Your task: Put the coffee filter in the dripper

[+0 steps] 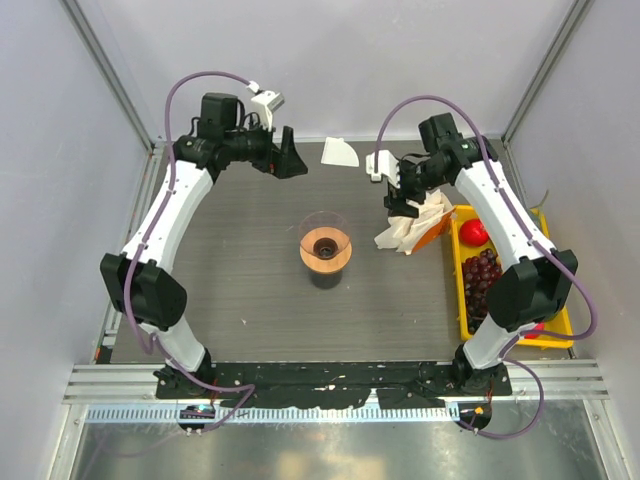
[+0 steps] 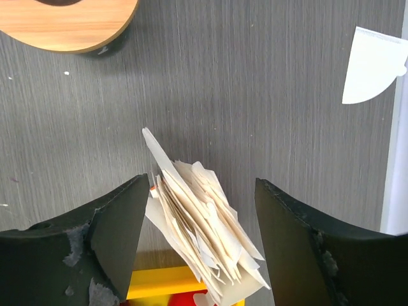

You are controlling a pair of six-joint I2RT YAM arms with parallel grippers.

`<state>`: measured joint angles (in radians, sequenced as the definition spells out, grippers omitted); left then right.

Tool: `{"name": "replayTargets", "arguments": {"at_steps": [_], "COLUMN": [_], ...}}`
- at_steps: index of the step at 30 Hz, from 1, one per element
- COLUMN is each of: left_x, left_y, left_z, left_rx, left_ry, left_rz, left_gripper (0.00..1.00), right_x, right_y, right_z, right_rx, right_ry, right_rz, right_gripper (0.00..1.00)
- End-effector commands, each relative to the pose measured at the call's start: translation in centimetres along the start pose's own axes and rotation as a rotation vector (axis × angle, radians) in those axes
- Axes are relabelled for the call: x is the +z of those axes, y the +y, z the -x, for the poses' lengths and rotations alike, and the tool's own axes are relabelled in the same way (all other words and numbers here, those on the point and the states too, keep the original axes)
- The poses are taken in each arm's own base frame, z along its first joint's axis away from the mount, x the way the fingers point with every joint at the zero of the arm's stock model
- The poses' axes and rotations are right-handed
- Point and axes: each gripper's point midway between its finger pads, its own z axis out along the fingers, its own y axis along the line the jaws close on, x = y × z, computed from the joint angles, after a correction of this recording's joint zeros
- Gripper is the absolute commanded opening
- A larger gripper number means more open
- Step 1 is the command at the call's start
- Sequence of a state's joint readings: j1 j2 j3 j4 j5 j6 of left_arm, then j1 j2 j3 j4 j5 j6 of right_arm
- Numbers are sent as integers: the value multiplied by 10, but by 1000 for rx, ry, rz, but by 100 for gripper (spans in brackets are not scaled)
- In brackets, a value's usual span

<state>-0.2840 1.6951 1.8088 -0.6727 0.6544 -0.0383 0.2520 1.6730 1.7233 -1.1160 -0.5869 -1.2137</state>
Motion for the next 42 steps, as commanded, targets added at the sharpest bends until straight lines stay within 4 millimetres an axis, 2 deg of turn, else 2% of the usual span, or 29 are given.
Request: {"name": "replayTargets", "arguments": {"at_steps": [1, 5, 8, 11, 14, 16, 17, 18, 19, 20, 21, 23, 25, 26, 27, 28, 31, 34, 38, 42], "left_x": [-3, -4, -2, 9, 27, 35, 37, 37, 34, 32, 31, 21, 12, 8, 2, -2, -18, -31, -48, -62], "left_y": [11, 15, 19, 40, 64, 67, 66, 68, 65, 64, 64, 65, 65, 65, 64, 66, 65, 61, 53, 47], "left_z": [-3, -10, -13, -12, -13, -12, -12, -13, -6, -8, -14, -18, -25, -29, -31, -36, -44, -48, -50, -52], "left_rx": [-84, -107, -106, -58, -82, -129, -145, -156, -142, -146, -153, -155, -173, -189, -200, -218, -243, -264, -291, -317], "left_ry": [6, 15, 23, 41, 92, 100, 91, 77, 40, 31, 34, 34, 44, 49, 47, 50, 35, 23, 10, -4], "left_rz": [28, 19, 19, 71, 97, 58, 40, 35, 27, 20, 20, 27, 33, 35, 36, 41, 54, 57, 64, 73], "left_gripper": [88, 88, 88, 88, 86, 84, 84, 84, 85, 85, 85, 86, 86, 86, 86, 85, 86, 86, 86, 86], "right_x": [1, 19, 29, 31, 36, 39, 40, 43, 48, 45, 56, 66, 74, 81, 85, 91, 111, 143, 169, 185], "right_y": [6, 23, 27, 25, 1, -24, -48, -55, -76, -91, -107, -133, -164, -185, -191, -205, -222, -228, -245, -261], "right_z": [-5, -12, -14, -15, -8, 0, 7, 8, 13, 24, 23, 31, 35, 31, 31, 31, 32, 27, 21, 19], "right_rx": [-169, -245, -239, -206, -83, 17, 33, 168, 203, 320, 385, 587, 739, 790, 854, 884, 1013, 1046, 1106, 1188], "right_ry": [38, 28, 15, 17, 1, -23, -42, -56, -78, -116, -130, -186, -230, -210, -220, -227, -300, -351, -445, -550], "right_rz": [31, 113, 141, 135, 23, -69, -139, -169, -222, -263, -294, -349, -449, -550, -572, -614, -622, -583, -585, -587], "right_gripper": [72, 66, 65, 65, 65, 65, 66, 66, 67, 67, 68, 71, 78, 78, 79, 80, 85, 85, 87, 92]}}
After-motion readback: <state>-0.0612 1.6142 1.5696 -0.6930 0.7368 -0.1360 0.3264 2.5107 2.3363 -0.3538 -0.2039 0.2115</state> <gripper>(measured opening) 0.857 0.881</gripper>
